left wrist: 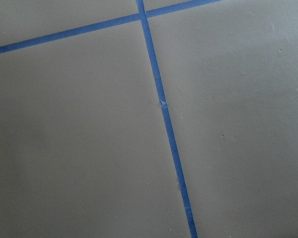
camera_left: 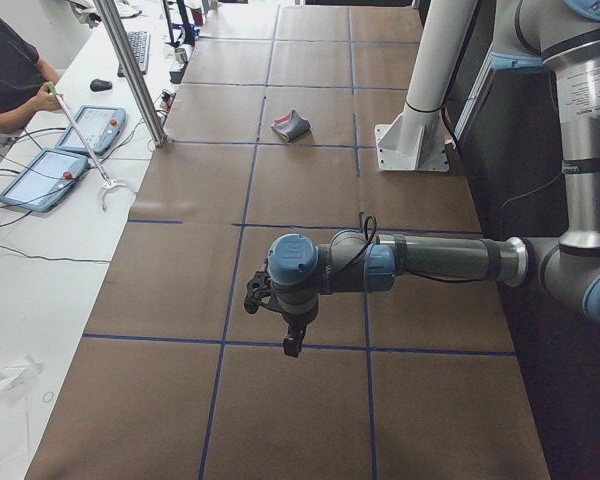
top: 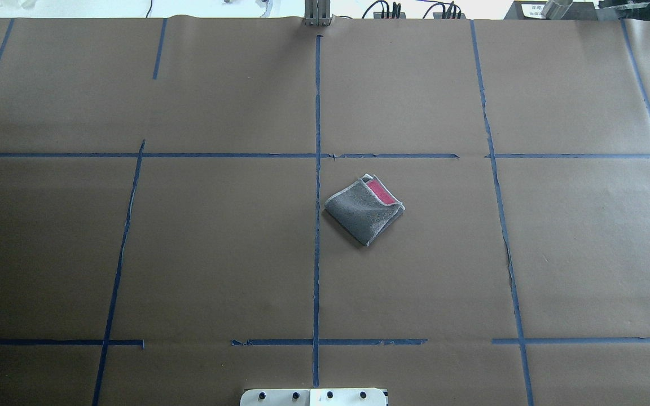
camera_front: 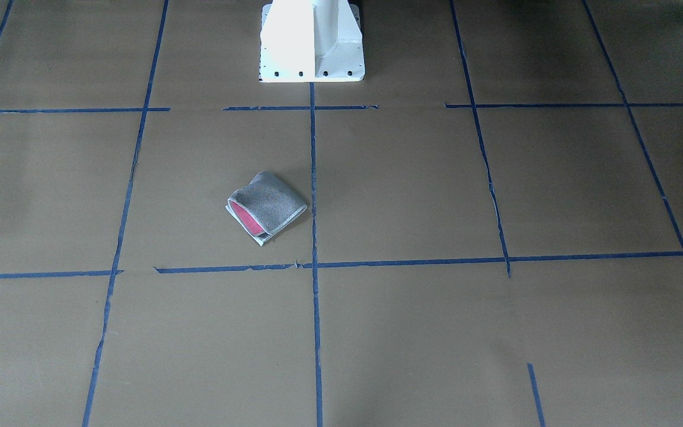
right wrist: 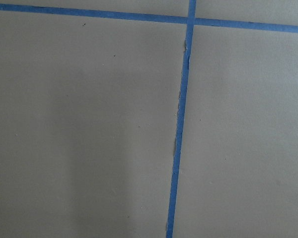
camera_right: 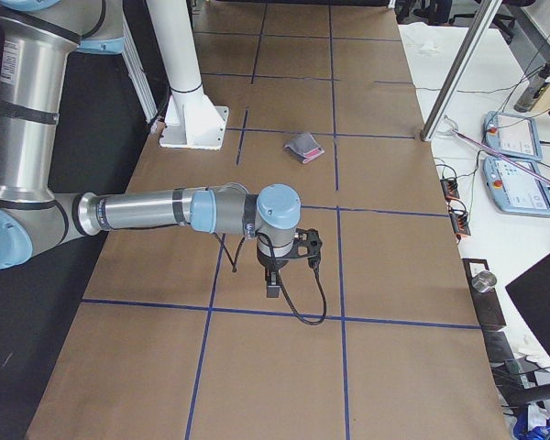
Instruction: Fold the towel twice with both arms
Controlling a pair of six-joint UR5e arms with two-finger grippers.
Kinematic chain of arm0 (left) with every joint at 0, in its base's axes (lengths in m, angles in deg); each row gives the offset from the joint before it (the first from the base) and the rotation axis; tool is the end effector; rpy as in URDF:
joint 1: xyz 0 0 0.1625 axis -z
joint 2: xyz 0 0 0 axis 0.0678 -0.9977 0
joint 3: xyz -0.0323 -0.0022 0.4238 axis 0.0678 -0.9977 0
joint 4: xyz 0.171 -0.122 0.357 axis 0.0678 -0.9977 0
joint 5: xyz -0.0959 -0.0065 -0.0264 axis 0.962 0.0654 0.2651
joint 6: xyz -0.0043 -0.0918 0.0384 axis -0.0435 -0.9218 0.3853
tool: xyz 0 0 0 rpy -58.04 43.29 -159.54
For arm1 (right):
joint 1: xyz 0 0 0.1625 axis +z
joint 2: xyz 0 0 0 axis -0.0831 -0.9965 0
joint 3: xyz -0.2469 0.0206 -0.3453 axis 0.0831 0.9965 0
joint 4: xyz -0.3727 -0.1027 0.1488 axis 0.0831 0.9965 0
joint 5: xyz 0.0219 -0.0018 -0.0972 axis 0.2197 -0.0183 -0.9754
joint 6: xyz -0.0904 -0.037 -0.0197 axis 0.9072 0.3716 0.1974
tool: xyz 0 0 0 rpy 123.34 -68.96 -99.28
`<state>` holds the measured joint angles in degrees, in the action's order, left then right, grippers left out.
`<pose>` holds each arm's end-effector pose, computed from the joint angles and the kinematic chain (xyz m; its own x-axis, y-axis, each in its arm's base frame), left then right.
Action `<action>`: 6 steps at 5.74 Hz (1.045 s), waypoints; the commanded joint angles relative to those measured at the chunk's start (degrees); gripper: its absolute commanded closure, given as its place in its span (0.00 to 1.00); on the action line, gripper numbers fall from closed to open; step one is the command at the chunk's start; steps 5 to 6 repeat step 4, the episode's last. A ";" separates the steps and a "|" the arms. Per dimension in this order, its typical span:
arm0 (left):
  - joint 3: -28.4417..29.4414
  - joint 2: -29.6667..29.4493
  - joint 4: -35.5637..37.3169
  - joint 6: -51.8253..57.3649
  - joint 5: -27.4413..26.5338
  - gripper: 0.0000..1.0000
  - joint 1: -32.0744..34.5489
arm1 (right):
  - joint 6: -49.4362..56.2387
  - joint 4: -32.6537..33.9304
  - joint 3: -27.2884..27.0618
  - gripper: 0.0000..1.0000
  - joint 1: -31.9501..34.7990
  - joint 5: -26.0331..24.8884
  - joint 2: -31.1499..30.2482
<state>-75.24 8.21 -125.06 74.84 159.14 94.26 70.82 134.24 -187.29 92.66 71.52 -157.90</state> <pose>-0.0647 -0.3946 0.6425 0.6738 0.2338 -0.7010 -0.1882 0.9716 0.1432 0.0485 -0.3886 0.6012 0.7021 -0.0763 0.7080 0.0908 0.9957 0.0173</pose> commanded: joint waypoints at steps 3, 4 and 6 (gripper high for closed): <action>0.10 -1.33 0.24 -14.80 -0.06 0.00 -0.29 | -0.17 -0.06 -0.54 0.00 0.44 -0.05 -0.58; 0.00 -1.76 -0.02 -14.82 0.46 0.00 -0.38 | -0.26 -0.23 -0.53 0.00 0.44 0.12 -0.58; 0.00 -1.76 -0.02 -14.82 0.46 0.00 -0.38 | -0.26 -0.23 -0.53 0.00 0.44 0.12 -0.58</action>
